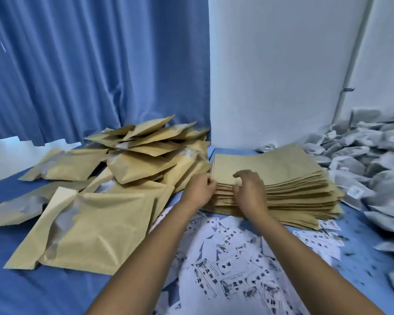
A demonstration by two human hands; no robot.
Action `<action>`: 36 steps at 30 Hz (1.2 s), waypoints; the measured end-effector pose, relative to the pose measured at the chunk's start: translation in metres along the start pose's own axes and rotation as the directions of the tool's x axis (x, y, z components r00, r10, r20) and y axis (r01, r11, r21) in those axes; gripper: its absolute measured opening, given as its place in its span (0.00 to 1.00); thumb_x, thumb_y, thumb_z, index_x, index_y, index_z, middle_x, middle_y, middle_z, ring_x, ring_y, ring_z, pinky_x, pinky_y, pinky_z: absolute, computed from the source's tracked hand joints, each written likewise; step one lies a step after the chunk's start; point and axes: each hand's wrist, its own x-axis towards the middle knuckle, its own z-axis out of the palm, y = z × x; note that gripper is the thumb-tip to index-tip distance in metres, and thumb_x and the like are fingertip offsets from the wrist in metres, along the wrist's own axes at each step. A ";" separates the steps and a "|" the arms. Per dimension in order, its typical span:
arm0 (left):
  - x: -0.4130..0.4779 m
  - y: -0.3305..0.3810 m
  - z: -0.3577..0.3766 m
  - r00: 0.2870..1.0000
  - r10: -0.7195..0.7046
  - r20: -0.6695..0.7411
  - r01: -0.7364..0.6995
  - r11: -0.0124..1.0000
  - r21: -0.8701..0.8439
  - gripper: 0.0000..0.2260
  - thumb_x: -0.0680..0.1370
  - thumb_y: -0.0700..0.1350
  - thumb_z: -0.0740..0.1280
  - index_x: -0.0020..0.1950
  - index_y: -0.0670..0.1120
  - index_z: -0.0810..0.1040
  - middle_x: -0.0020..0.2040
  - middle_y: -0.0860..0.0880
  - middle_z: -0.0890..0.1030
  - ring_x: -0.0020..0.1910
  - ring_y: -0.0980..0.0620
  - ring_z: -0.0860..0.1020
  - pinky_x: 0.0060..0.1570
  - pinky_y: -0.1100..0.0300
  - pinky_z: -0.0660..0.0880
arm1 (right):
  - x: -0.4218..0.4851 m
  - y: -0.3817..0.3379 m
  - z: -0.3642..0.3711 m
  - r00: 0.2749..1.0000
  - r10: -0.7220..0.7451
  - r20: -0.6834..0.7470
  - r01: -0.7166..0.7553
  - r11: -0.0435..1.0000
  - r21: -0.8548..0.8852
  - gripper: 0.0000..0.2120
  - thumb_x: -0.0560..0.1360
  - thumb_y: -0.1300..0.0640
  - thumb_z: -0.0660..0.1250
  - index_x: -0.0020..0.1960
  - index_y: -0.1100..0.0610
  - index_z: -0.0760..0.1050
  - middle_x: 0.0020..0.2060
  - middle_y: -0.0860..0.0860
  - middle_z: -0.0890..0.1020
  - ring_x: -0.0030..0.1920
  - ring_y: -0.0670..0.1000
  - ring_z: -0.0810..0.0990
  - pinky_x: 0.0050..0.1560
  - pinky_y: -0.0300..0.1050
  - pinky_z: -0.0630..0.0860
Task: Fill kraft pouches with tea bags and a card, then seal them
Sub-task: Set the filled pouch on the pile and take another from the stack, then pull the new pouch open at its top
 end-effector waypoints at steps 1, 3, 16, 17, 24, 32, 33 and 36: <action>0.002 0.009 0.010 0.995 0.096 -0.033 -0.093 0.992 0.091 0.05 0.76 0.41 0.63 0.41 0.43 0.76 0.40 0.45 0.78 0.40 0.49 0.75 0.42 0.55 0.72 | 0.003 0.024 -0.012 0.999 -0.034 0.007 0.034 0.974 -0.222 0.20 0.74 0.57 0.64 0.65 0.58 0.72 0.67 0.58 0.72 0.68 0.56 0.67 0.69 0.50 0.61; 0.006 0.025 0.032 0.972 0.234 0.020 -0.233 0.948 0.217 0.06 0.76 0.41 0.64 0.51 0.45 0.76 0.51 0.46 0.77 0.51 0.48 0.74 0.51 0.53 0.71 | 0.005 0.069 -0.033 0.982 0.057 0.181 0.041 0.867 -0.496 0.28 0.75 0.49 0.62 0.73 0.55 0.61 0.75 0.56 0.60 0.76 0.55 0.54 0.74 0.55 0.47; 0.004 0.065 0.110 0.878 0.392 0.274 -0.476 0.654 0.588 0.17 0.75 0.42 0.66 0.63 0.46 0.68 0.61 0.46 0.73 0.59 0.45 0.70 0.54 0.53 0.67 | -0.034 0.117 -0.075 0.995 -0.077 -0.055 0.066 0.980 -0.187 0.09 0.71 0.62 0.66 0.47 0.55 0.83 0.48 0.52 0.80 0.54 0.55 0.73 0.58 0.48 0.61; 0.005 0.065 0.111 0.881 0.402 0.250 -0.466 0.648 0.602 0.16 0.75 0.40 0.65 0.63 0.46 0.69 0.60 0.47 0.73 0.59 0.46 0.70 0.54 0.54 0.67 | -0.034 0.119 -0.079 0.983 0.012 -0.184 -0.041 0.987 -0.153 0.09 0.70 0.64 0.67 0.48 0.58 0.82 0.50 0.55 0.77 0.55 0.57 0.72 0.58 0.49 0.63; 0.005 0.069 0.104 0.874 0.323 0.363 -0.438 0.848 0.298 0.25 0.74 0.52 0.70 0.68 0.51 0.67 0.54 0.52 0.76 0.51 0.51 0.75 0.47 0.56 0.72 | -0.020 0.129 -0.124 0.749 0.600 0.281 -0.594 0.421 0.686 0.04 0.74 0.65 0.67 0.48 0.62 0.74 0.44 0.56 0.78 0.38 0.50 0.77 0.36 0.40 0.75; -0.048 0.147 0.142 0.886 0.106 0.451 -0.092 0.994 -0.054 0.15 0.77 0.53 0.64 0.47 0.41 0.76 0.45 0.41 0.80 0.43 0.45 0.77 0.38 0.57 0.68 | -0.093 0.154 -0.131 0.615 -0.072 0.785 -0.498 0.737 0.458 0.06 0.72 0.66 0.70 0.47 0.61 0.75 0.43 0.54 0.79 0.45 0.49 0.78 0.50 0.45 0.74; -0.054 0.150 0.153 0.886 0.064 0.460 -0.074 0.997 0.004 0.16 0.78 0.51 0.63 0.49 0.37 0.77 0.48 0.38 0.81 0.46 0.43 0.78 0.39 0.56 0.68 | -0.101 0.158 -0.130 0.632 -0.081 0.771 -0.579 0.611 0.539 0.07 0.72 0.66 0.71 0.47 0.61 0.75 0.42 0.54 0.79 0.45 0.50 0.79 0.48 0.44 0.75; -0.068 0.146 0.179 0.903 0.059 0.425 -0.034 0.997 -0.068 0.11 0.77 0.46 0.63 0.42 0.40 0.77 0.41 0.42 0.79 0.40 0.46 0.75 0.38 0.57 0.68 | -0.114 0.165 -0.126 0.767 0.091 0.635 -0.640 0.056 0.766 0.11 0.70 0.66 0.70 0.52 0.63 0.75 0.46 0.59 0.80 0.46 0.54 0.79 0.49 0.46 0.75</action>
